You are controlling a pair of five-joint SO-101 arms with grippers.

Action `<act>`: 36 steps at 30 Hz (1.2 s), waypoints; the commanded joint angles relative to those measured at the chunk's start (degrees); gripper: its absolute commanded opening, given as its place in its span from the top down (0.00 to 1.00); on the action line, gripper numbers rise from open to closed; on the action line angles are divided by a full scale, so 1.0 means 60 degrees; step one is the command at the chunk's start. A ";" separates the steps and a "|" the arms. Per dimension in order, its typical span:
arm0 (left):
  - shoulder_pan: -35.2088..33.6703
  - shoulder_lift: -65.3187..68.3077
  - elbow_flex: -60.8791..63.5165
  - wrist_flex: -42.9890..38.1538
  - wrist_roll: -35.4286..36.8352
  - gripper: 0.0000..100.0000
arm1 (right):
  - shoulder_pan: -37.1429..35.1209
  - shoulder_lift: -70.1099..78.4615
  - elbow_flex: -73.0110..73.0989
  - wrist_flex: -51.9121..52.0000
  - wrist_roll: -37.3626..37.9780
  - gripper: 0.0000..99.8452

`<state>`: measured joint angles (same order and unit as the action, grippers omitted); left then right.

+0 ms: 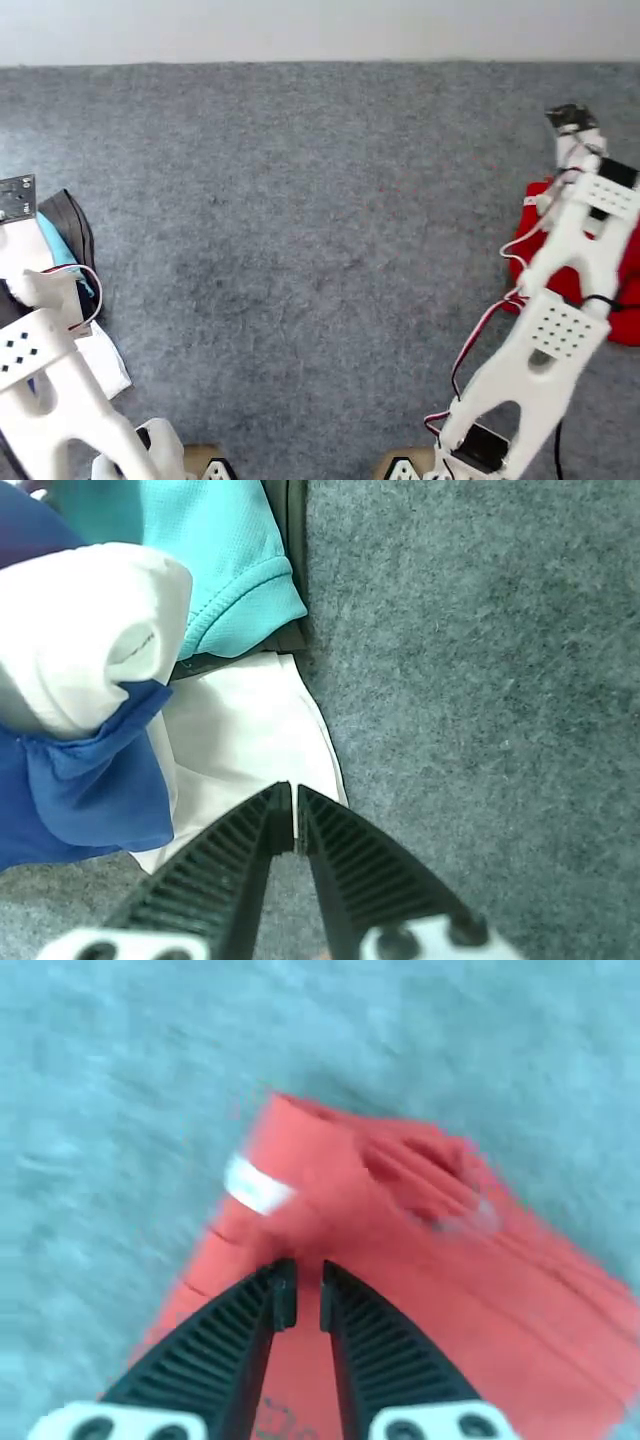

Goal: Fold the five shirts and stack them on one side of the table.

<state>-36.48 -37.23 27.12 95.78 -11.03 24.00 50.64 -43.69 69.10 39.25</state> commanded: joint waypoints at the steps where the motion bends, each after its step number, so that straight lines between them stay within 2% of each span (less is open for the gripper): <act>1: 0.0000 -0.0147 -0.0066 -0.0059 -0.0073 0.99 | -0.0535 -0.0110 -0.0249 -0.0154 -0.0103 0.94; 7: 0.0000 -0.0147 -0.0066 -0.0073 -0.0073 0.99 | -0.0520 -0.0667 -0.0264 0.0286 -0.0103 0.94; 12: 0.0000 -0.0147 -0.0066 -0.0088 -0.0073 0.99 | 0.0081 -0.1473 -0.0264 0.1062 -0.0117 0.94; 18: 0.0000 -0.0147 -0.0051 -0.0103 -0.0073 0.99 | 0.0315 -0.0916 -0.0205 -0.0286 -0.0103 0.94; 22: 0.0000 -0.0147 -0.0051 -0.0103 -0.0073 0.99 | -0.0212 0.0242 -0.0249 -0.1766 -0.0073 0.94; 25: 0.0000 -0.0147 -0.0051 -0.0103 -0.0088 0.99 | -0.0667 0.0652 -0.0440 -0.2249 -0.0088 0.94; 30: 0.0000 -0.0147 -0.0066 -0.0103 -0.0088 0.99 | -0.0769 0.0637 -0.1480 -0.1370 -0.0117 0.94; 33: 0.0000 -0.0147 -0.0066 -0.0103 -0.0088 0.99 | -0.0505 0.0637 -0.2505 0.0022 -0.0190 0.94; 36: 0.0000 -0.0147 -0.0066 -0.0103 -0.0088 0.99 | -0.0212 0.0637 -0.3707 0.1663 -0.0835 0.94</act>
<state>-36.48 -37.23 27.12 95.69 -11.03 20.84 55.21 -58.20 70.77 37.49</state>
